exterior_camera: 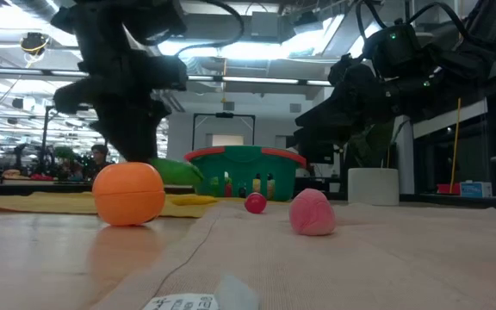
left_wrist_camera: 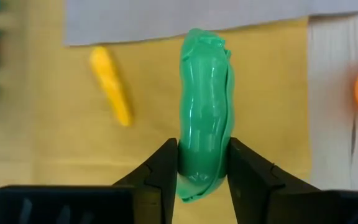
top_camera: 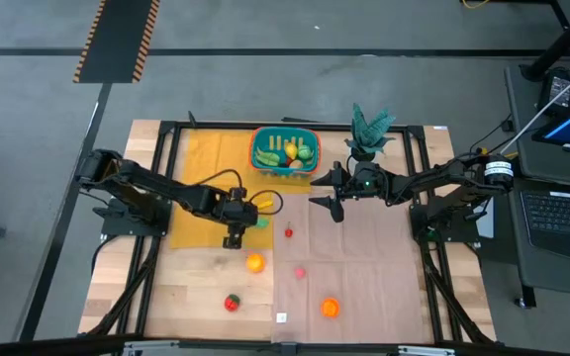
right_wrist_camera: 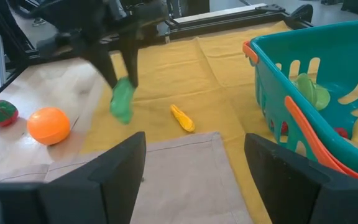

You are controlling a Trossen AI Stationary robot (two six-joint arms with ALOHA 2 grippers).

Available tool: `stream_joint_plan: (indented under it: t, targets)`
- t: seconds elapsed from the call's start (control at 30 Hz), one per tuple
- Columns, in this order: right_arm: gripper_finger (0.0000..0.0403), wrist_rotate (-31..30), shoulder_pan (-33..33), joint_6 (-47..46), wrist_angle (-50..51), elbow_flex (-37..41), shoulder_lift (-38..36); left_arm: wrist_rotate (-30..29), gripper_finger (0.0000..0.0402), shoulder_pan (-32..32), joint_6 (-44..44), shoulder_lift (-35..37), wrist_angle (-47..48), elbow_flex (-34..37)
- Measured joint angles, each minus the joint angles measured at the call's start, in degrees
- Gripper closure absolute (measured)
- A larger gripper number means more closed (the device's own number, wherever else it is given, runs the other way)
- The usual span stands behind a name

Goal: Pick and placing Produce into tupperware
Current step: Put the green peas into the blue basket

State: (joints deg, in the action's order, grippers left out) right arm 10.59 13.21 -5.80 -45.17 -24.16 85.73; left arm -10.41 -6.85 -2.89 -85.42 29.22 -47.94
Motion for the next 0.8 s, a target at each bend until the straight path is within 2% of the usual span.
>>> stream_joint_plan:
  t: [0.27, 0.43, 0.63, 0.8]
  targets:
    - [0.0128, 0.00, 0.00, -1.29, 0.52, 0.00, 0.00, 0.00, 0.0298, 4.89, 3.45, 10.42, 2.17, 0.07]
    - [0.0128, 0.00, -0.02, -1.40, 0.52, 0.00, 0.00, 0.00, 0.0298, 7.70, 6.26, 17.40, -1.17, 2.12]
    - [0.0128, 0.00, -0.02, -1.36, 0.52, 0.00, 0.00, 6.01, 0.0298, 11.38, 8.00, 23.58, -13.41, 7.72]
    - [0.0128, 0.00, -0.02, -1.31, 0.51, 0.00, 0.00, 9.38, 0.0298, 13.89, 8.13, 25.39, -27.59, 12.99]
